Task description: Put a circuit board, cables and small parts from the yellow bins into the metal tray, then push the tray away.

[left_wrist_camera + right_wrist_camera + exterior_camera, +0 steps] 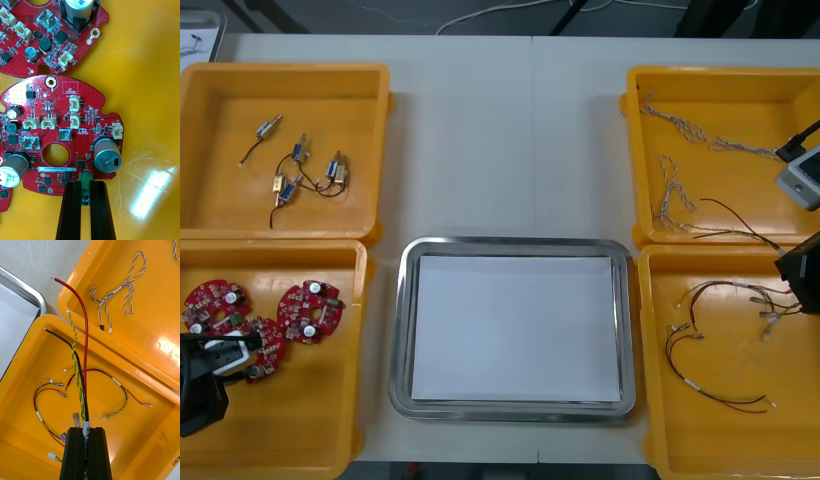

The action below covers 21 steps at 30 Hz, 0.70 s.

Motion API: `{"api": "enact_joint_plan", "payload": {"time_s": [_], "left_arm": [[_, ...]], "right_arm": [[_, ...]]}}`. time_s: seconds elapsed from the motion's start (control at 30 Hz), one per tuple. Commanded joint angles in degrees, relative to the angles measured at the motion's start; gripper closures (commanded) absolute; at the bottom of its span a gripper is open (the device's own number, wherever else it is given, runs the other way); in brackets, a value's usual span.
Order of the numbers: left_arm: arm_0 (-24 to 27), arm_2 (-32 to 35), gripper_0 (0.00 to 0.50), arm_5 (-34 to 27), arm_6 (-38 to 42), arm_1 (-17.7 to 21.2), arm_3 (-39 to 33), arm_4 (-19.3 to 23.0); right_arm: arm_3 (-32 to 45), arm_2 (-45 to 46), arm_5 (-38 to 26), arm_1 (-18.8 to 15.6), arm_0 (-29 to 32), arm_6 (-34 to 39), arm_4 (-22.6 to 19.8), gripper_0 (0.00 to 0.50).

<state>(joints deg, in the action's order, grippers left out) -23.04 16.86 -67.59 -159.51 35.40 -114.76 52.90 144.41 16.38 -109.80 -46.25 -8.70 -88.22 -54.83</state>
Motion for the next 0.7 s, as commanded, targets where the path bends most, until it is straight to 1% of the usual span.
{"api": "enact_joint_plan", "payload": {"time_s": [0.03, 0.4, 0.47, 0.57, 0.63, 0.7], "left_arm": [[0.4, 2.6, 0.5, -2.2, 4.5, -0.3, -1.6, 1.5], [-1.0, 10.8, 0.5, -11.1, 4.5, 2.2, -6.4, 7.3], [-1.0, 12.6, 0.5, -13.7, 4.5, 2.8, -8.1, 8.3], [-1.1, 13.5, 0.5, -16.0, 4.5, 3.8, -10.4, 9.4], [-1.3, 13.3, 0.5, -16.3, 4.5, 4.6, -11.8, 9.5], [-1.2, 13.0, 0.5, -16.4, 7.5, 5.0, -13.1, 9.4]], "right_arm": [[1.6, 1.0, -0.2, -2.0, 0.8, 0.6, 0.1, 0.5], [1.6, 1.0, -0.2, -2.0, 0.8, 0.6, 0.1, 0.5], [1.6, 1.0, -0.2, -2.0, 0.8, 0.6, 0.1, 0.5], [1.6, 1.0, -0.2, -2.0, 0.8, 0.6, 0.1, 0.5], [1.6, 1.0, -0.2, -2.0, 0.8, 0.6, 0.1, 0.5], [1.6, 1.0, -0.2, -2.0, 0.8, 0.6, 0.1, 0.5]]}}
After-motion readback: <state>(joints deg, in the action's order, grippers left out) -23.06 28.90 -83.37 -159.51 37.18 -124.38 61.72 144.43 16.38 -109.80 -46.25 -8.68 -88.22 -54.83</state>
